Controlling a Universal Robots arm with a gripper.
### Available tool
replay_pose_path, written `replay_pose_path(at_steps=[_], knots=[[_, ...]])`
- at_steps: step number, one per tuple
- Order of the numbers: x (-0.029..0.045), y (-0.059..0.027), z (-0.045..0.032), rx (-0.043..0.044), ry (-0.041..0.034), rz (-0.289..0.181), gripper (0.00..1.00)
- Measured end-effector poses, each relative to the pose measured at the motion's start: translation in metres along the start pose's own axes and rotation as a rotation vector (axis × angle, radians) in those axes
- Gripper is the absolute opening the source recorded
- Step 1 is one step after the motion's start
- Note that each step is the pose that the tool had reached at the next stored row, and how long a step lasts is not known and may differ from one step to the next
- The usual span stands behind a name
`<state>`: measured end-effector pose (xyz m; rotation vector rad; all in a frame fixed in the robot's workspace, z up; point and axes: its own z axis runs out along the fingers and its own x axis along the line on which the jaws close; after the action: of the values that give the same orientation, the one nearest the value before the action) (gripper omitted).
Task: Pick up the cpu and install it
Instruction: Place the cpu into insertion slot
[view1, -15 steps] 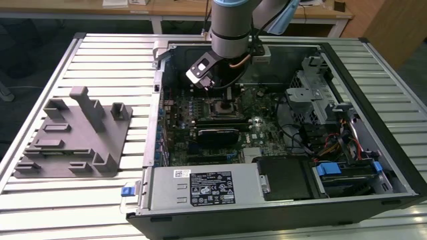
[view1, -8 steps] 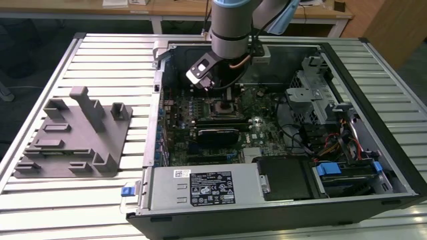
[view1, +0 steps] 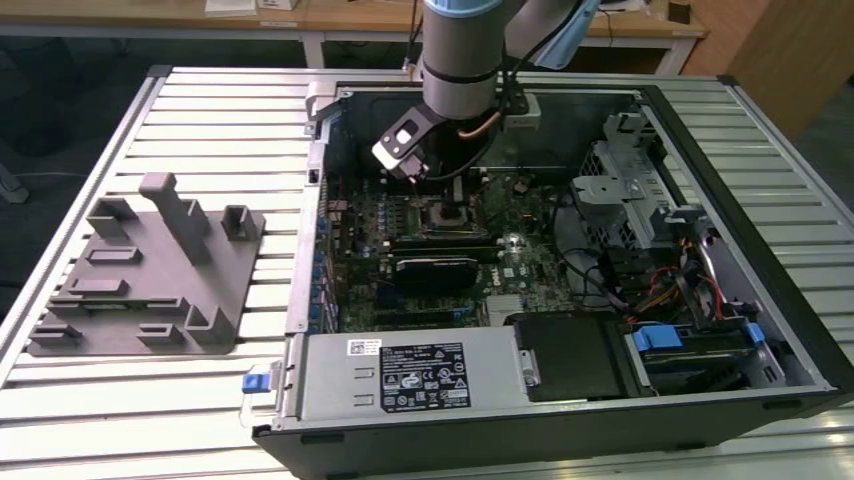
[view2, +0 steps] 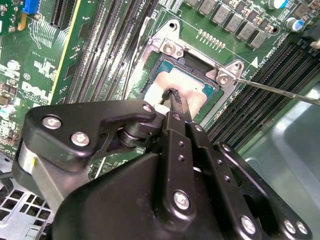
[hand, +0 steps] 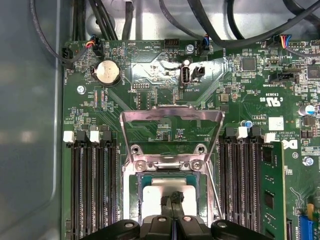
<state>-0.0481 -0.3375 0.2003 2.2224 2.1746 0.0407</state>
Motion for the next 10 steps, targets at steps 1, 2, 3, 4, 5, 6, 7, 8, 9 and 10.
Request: replay_pose_path(at_steps=[1, 2, 3, 4, 5, 6, 7, 8, 9, 10], knots=[[0.0, 0.0, 0.0006, -0.0001, 0.0001, 0.0, 0.11], [0.0, -0.0001, 0.0009, 0.0, -0.0001, 0.0, 0.11], [-0.0001, -0.0001, 0.0009, 0.0002, -0.0003, 0.0, 0.11], [-0.0001, -0.0001, 0.0009, 0.0002, -0.0003, 0.0, 0.11], [-0.0001, -0.0001, 0.0009, 0.0002, -0.0004, 0.0, 0.11], [-0.0001, -0.0001, 0.0009, 0.0002, -0.0004, 0.0, 0.11], [0.0, -0.0001, 0.0016, 0.0002, -0.0003, 0.0, 0.11], [-0.0001, -0.0002, 0.002, 0.0005, -0.0007, 0.0, 0.11], [-0.0002, -0.0002, 0.002, 0.0005, -0.0009, 0.0, 0.11], [-0.0001, -0.0002, 0.0021, 0.0004, -0.0008, 0.0, 0.11]])
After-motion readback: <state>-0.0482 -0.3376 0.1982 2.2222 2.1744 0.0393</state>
